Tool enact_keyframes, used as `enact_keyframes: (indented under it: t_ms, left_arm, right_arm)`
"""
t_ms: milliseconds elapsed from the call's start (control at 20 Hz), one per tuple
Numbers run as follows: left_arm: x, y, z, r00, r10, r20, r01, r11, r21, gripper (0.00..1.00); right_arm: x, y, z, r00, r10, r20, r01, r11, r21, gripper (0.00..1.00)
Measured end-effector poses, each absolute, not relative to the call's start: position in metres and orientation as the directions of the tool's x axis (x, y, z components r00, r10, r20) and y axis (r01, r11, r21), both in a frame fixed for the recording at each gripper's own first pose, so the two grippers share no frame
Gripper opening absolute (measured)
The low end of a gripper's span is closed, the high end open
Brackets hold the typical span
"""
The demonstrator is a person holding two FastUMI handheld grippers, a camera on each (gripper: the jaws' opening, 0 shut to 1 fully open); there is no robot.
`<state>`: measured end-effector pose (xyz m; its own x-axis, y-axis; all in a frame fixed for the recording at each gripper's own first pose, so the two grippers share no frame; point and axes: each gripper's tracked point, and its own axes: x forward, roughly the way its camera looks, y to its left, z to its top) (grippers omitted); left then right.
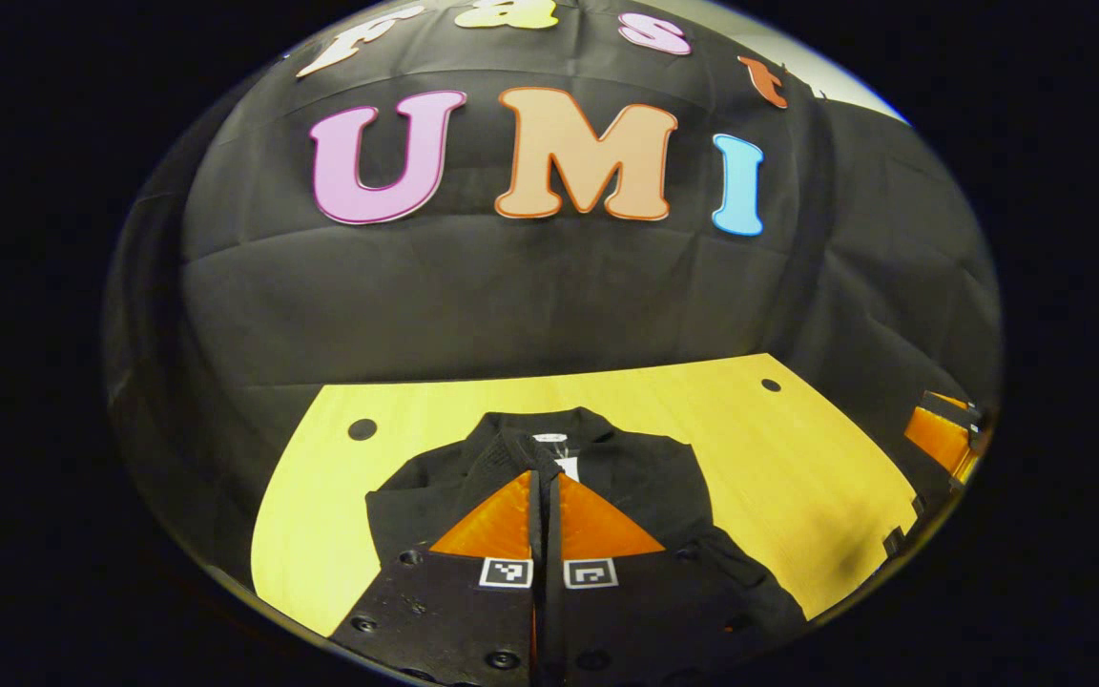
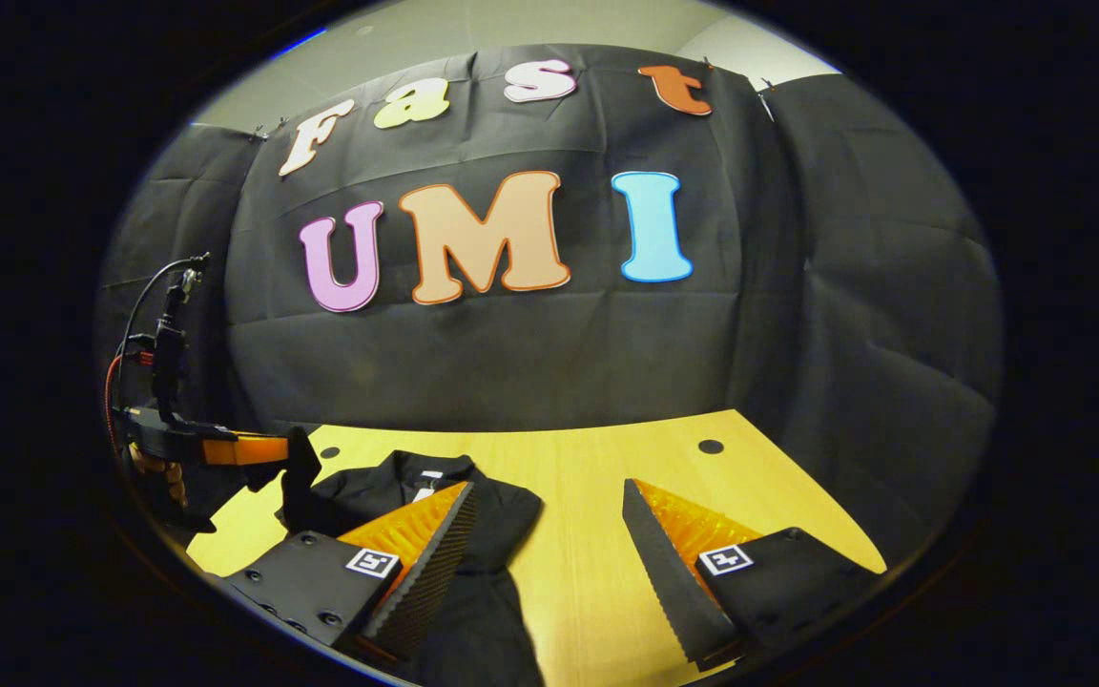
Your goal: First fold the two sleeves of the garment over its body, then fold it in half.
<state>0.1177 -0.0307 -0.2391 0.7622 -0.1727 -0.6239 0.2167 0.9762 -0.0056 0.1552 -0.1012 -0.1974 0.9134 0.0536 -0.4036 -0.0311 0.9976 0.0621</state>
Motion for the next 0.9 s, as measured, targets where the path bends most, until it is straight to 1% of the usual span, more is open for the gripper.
enact_keyframes:
  t_ms: [350, 550, 650, 700, 800, 850, 900]
  left_arm:
    - [0.125, -0.095, -0.268, 0.709, -0.225, -0.668, 0.282, 0.959, -0.024, 0.0]
    - [0.127, -0.122, -0.282, 0.697, -0.221, -0.682, 0.302, 0.953, -0.001, 0.01]
    - [0.126, -0.138, -0.285, 0.688, -0.237, -0.686, 0.317, 0.948, -0.011, 0.02]
    - [0.124, -0.146, -0.286, 0.681, -0.259, -0.685, 0.326, 0.945, -0.033, 0.12]
    - [0.138, -0.154, -0.267, 0.745, -0.254, -0.617, 0.296, 0.955, -0.036, 0.71]
    - [0.136, -0.157, -0.253, 0.774, -0.248, -0.582, 0.282, 0.959, -0.034, 1.0]
    - [0.134, -0.154, -0.241, 0.794, -0.24, -0.558, 0.27, 0.962, -0.031, 0.96]
  right_arm:
    - [0.139, -0.154, -0.2, 0.916, -0.011, -0.402, 0.038, 0.997, 0.06, 0.98]
    - [0.128, -0.18, -0.199, 0.915, -0.03, -0.402, 0.06, 0.996, 0.064, 0.96]
    - [0.122, -0.188, -0.201, 0.915, -0.024, -0.402, 0.054, 0.997, 0.063, 0.95]
    - [0.121, -0.19, -0.2, 0.918, -0.018, -0.397, 0.047, 0.997, 0.062, 0.95]
    - [0.117, -0.191, -0.196, 0.924, 0.003, -0.383, 0.024, 0.998, 0.065, 0.97]
    - [0.116, -0.19, -0.195, 0.927, 0.016, -0.375, 0.01, 0.998, 0.067, 0.94]
    - [0.115, -0.187, -0.193, 0.929, 0.034, -0.368, -0.008, 0.997, 0.071, 0.97]
